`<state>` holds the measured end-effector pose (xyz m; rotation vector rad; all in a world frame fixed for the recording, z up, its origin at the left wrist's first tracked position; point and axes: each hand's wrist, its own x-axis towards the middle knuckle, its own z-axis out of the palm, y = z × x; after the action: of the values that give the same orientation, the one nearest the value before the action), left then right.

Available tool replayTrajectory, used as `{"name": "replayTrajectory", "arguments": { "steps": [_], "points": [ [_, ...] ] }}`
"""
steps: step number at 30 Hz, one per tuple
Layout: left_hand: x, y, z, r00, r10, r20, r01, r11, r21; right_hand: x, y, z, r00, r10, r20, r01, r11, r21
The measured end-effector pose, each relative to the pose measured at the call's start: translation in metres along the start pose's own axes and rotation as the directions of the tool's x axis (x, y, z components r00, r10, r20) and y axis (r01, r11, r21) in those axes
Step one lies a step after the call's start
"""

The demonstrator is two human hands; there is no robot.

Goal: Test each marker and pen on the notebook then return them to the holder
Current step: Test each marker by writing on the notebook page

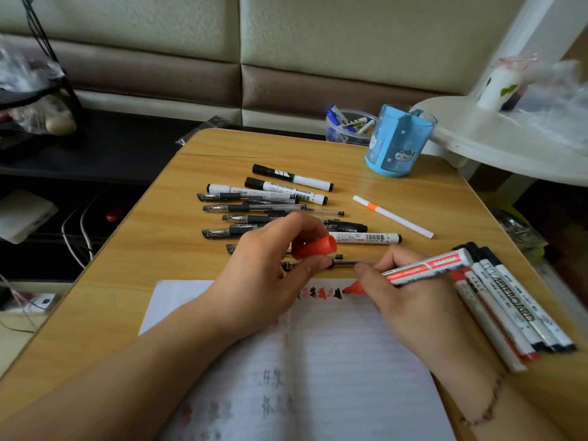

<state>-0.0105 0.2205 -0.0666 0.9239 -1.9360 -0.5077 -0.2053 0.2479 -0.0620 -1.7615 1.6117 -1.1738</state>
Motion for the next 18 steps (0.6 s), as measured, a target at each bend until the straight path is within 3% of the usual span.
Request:
{"name": "replayTrajectory", "arguments": {
  "steps": [13,18],
  "points": [
    [0.0017,-0.0009,0.0004,0.999,0.049,-0.002,-0.048,0.998,0.038,0.0006,0.0,-0.0006,1.0,-0.019,0.0,0.019,1.0,-0.007],
    [0.0021,-0.0015,0.0006,0.998,0.063,0.005,-0.063,0.997,0.036,0.0017,0.001,-0.0007,0.999,0.038,0.009,-0.038,0.999,0.033]
  ]
}}
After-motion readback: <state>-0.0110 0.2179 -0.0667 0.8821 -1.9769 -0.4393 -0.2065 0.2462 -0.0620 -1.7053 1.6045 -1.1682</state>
